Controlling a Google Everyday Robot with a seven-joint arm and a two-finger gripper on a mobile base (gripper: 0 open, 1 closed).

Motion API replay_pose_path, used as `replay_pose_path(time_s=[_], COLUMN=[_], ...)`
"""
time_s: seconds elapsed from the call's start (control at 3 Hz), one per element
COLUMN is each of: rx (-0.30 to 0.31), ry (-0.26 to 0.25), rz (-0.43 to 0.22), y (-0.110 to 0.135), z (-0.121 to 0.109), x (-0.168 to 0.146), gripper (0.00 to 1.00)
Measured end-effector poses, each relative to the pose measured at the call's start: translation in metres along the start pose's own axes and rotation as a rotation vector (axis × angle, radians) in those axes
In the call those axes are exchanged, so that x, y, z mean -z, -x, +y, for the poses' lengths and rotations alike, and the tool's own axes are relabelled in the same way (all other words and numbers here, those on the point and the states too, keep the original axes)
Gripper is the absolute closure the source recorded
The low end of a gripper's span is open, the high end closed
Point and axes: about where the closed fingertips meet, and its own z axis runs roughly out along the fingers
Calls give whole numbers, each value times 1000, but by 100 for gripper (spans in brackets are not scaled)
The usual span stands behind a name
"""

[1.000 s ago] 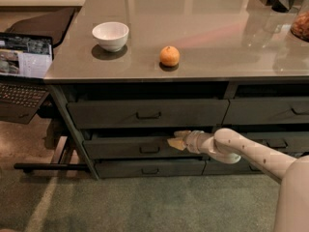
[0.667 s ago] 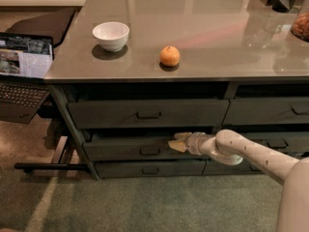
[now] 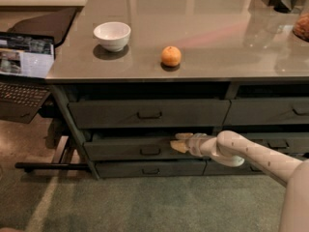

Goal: Open middle drawer

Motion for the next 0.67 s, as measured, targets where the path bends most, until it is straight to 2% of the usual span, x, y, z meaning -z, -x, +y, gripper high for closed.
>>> replay_pose_path(time_s=[0.67], rx=[0], ry=[7], rz=[2], y=[3], z=[7], x=[4], gripper=[68])
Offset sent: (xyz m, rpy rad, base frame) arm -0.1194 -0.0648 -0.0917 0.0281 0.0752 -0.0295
